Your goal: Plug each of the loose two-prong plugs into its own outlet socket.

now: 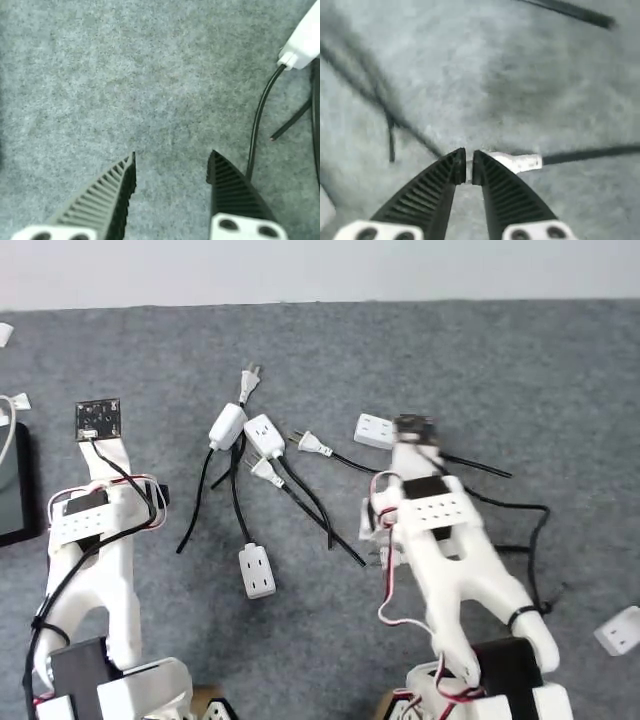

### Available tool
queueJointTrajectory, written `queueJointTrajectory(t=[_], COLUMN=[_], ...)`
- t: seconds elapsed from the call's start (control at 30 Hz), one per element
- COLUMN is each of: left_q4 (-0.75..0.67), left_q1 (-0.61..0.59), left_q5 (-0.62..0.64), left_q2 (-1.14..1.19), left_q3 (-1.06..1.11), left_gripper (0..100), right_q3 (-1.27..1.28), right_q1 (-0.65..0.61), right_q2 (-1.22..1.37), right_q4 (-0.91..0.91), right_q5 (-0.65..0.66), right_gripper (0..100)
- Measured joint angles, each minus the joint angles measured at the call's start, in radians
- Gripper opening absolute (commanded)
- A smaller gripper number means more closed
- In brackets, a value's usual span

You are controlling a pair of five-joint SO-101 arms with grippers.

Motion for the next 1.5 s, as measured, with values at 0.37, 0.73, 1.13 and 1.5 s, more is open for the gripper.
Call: queueJointTrajectory(t=[0.37, 0.73, 1.13, 1.5], left_q4=[0.000, 0.000, 0.000, 0.000], left_q1=[0.000, 0.000, 0.000, 0.000], left_q5=[-0.002, -0.003, -0.003, -0.003], left_q2=[0.000, 0.000, 0.000, 0.000], left_q3=[0.000, 0.000, 0.000, 0.000], left_gripper=[22, 22, 22, 22], right_q3=[0.034, 0.075, -0.054, 0.021], right_q1=[0.189, 0.192, 0.196, 0.199], right_q2=[-0.002, 0.087, 0.198, 0.009], right_q4=[0.012, -0.061, 0.046, 0.080], right_q5=[-0.198, -0.198, -0.167, -0.121], right_gripper=[10.6, 10.6, 10.2, 10.4])
